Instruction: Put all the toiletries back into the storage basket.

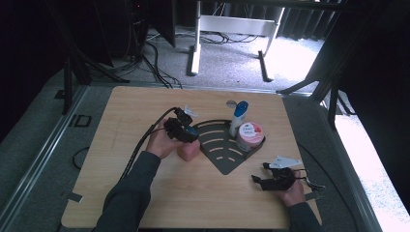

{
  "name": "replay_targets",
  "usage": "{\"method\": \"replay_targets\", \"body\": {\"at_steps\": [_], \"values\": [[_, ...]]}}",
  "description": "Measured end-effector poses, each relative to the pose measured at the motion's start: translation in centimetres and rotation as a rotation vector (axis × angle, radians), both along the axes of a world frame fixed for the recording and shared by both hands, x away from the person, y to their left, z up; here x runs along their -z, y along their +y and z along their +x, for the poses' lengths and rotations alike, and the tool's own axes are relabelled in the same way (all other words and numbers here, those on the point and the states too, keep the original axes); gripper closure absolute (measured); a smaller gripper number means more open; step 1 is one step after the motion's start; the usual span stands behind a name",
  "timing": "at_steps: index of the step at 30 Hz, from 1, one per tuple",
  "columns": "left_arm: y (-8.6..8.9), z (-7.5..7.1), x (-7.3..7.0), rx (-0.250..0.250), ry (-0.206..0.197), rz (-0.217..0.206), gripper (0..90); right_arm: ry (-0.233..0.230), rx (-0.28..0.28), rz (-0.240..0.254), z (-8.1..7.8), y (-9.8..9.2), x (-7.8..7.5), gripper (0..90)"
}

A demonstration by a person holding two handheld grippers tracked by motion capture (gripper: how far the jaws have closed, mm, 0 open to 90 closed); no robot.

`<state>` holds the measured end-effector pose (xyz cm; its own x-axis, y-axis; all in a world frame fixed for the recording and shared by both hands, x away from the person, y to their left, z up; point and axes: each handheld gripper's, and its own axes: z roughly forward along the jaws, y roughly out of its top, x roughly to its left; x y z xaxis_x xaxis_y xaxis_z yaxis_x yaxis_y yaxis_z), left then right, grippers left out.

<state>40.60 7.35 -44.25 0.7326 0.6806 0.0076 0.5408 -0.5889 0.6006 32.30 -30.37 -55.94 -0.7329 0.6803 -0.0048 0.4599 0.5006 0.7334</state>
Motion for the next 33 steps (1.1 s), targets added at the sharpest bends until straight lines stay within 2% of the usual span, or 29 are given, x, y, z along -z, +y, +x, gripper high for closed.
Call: {"method": "replay_targets", "body": {"at_steps": [9, 16, 23, 33], "values": [[-0.2, -0.1, -0.2, -0.008, 0.009, 0.014, 52.4, 0.000, 0.000, 0.001, 0.0, 0.0, 0.0, 25.5], [-0.7, -0.2, -0.6, 0.006, 0.012, 0.055, 52.8, 0.001, 0.000, 0.001, 0.0, 0.0, 0.0, 25.5], [-0.5, -0.1, -0.9, -0.007, 0.011, 0.071, 52.8, 0.001, 0.000, 0.001, 0.0, 0.0, 0.0, 25.4], [-0.4, -0.5, -2.7, -0.010, -0.027, 0.048, 52.9, 0.000, 0.000, 0.001, 0.0, 0.0, 0.0, 25.4]]}}
